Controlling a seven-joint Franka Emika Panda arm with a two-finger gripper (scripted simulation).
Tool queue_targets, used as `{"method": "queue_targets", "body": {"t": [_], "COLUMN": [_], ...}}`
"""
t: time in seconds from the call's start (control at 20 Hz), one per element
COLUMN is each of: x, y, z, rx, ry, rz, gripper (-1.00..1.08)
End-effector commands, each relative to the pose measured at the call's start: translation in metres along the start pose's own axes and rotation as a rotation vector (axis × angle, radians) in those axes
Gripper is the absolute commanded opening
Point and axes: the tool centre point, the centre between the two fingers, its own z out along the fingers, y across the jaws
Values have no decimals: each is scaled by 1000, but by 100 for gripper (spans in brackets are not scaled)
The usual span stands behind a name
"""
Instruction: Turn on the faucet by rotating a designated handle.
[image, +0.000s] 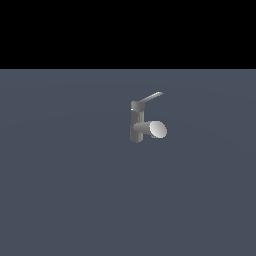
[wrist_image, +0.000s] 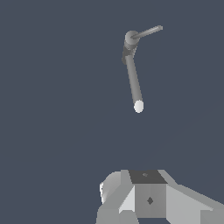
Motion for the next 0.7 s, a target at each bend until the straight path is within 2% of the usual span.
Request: {"method": "queue_targets", "body": {"t": [0.0,0.35,0.65], "x": [0,8,27], "y": [0,-4,-11], "z": [0,7,23], "rx": [0,0,-1], "ry": [0,0,-1], "rz": [0,30,103], "gripper": [-100,-100,-100]}}
